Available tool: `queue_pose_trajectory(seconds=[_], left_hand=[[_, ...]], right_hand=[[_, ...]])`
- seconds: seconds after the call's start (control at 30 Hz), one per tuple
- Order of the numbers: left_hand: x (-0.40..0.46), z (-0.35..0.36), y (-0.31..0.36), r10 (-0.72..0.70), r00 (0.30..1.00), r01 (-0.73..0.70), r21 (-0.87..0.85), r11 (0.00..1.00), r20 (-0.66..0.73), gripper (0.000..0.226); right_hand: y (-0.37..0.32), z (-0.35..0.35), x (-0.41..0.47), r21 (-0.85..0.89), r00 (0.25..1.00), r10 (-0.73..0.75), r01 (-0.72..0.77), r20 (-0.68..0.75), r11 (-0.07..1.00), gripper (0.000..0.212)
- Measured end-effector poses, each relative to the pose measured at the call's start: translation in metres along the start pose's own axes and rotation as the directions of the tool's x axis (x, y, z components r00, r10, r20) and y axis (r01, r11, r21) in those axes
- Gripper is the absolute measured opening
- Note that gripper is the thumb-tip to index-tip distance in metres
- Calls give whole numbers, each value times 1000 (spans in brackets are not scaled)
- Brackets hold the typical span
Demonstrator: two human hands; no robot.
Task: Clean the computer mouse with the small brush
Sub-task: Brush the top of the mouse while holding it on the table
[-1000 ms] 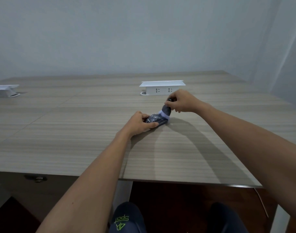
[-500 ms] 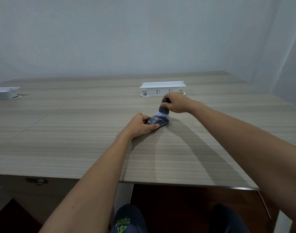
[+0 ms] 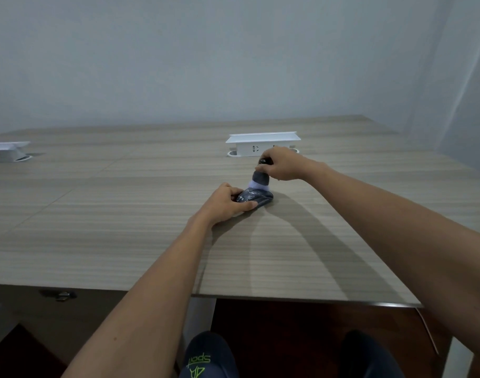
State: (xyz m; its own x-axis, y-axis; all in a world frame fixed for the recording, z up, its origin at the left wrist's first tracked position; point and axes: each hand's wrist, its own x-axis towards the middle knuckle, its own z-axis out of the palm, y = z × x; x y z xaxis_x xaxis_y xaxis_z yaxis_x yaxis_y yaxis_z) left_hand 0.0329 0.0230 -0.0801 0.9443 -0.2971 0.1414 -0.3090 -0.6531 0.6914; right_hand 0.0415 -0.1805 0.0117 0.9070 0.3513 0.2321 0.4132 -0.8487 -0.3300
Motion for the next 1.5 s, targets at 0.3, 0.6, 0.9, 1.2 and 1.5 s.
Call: queue_pose_trajectory(seconds=[0.3, 0.6, 0.9, 1.2, 1.5], left_hand=[[1, 1, -1, -1, 1000, 1, -2, 1000, -12, 38], [0, 1, -1, -12, 1000, 12, -6, 1000, -14, 39], [1, 2, -2, -10, 1000, 10, 6, 1000, -23, 45], [-1, 2, -1, -18, 999, 18, 15, 1000, -29, 44], [-3, 2, 0, -7, 999, 9, 33, 999, -50, 45]], right_hand=[[7, -4, -4, -58, 999, 35, -34, 23, 998, 34], [-2, -3, -2, 63, 999, 46, -46, 2, 997, 33], [5, -5, -4, 81, 998, 57, -57, 1, 995, 31], [8, -6, -6, 57, 998, 64, -64, 4, 996, 30], [7, -5, -4, 42, 999, 53, -54, 4, 998, 28]])
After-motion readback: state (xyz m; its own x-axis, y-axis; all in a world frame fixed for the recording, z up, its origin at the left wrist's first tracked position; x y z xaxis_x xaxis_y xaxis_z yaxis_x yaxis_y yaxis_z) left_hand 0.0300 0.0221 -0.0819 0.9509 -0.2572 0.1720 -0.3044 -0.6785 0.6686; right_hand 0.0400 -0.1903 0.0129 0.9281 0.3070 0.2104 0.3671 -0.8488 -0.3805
